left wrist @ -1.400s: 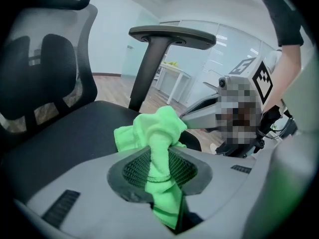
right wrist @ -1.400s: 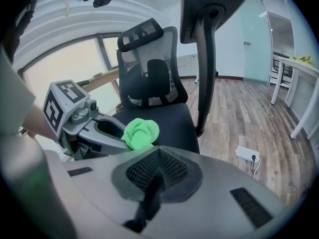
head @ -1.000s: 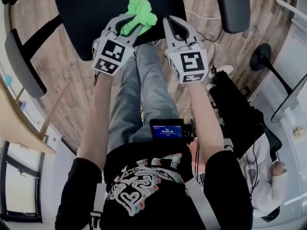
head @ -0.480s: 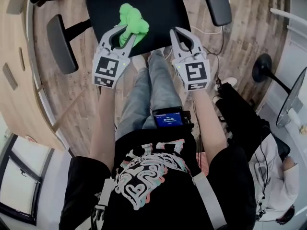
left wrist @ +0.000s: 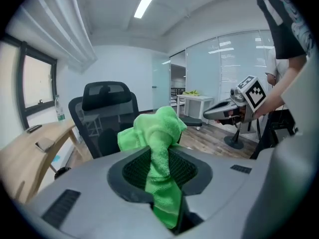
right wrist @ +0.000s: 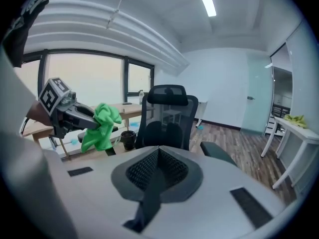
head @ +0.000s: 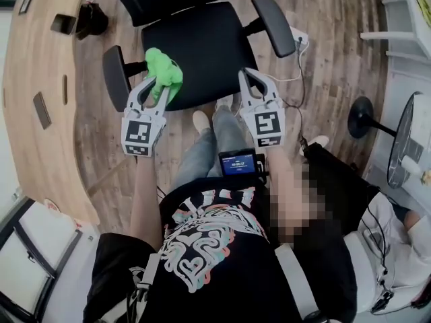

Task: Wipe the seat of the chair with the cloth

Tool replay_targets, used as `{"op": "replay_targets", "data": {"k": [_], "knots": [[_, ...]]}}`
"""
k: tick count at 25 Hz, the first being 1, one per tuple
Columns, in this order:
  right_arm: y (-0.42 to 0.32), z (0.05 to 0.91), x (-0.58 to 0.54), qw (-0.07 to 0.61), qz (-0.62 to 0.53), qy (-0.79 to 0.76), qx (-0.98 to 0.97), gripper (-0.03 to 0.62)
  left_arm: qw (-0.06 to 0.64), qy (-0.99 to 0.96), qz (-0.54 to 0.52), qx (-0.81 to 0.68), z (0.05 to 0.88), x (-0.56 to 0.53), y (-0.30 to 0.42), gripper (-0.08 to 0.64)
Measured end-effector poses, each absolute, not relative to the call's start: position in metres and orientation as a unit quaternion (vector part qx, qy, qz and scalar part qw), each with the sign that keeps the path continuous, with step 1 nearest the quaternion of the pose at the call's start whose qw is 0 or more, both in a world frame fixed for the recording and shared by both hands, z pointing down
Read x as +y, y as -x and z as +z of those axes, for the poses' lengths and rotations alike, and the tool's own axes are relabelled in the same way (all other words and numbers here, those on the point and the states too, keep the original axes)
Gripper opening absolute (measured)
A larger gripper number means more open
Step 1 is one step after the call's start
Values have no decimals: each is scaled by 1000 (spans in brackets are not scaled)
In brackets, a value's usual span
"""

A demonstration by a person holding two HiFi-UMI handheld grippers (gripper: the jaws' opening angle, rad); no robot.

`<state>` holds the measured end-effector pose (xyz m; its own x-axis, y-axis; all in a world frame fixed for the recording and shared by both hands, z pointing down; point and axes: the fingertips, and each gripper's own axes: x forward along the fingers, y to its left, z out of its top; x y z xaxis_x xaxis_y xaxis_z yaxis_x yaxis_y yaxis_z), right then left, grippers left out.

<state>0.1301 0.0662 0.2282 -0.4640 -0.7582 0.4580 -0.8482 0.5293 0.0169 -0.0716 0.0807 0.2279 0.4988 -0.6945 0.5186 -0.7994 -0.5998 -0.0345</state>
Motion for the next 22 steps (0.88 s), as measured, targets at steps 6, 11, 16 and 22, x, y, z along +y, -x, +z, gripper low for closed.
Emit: {"op": "replay_targets", "data": {"k": [6, 11, 16, 22], "knots": [[-137, 181, 62, 181, 94, -496, -844, 2, 95, -853, 226, -461, 195, 74, 89, 97], [-122, 150, 60, 154, 80, -497, -850, 2, 89, -853, 179, -482, 161, 68, 93, 97], [-106, 120, 63, 137, 56, -475, -868, 2, 73, -856, 138, -494, 130, 61, 85, 97], [-108, 107, 68, 123, 69, -487, -862, 2, 53, -864, 129, -483, 103, 63, 72, 97]]}}
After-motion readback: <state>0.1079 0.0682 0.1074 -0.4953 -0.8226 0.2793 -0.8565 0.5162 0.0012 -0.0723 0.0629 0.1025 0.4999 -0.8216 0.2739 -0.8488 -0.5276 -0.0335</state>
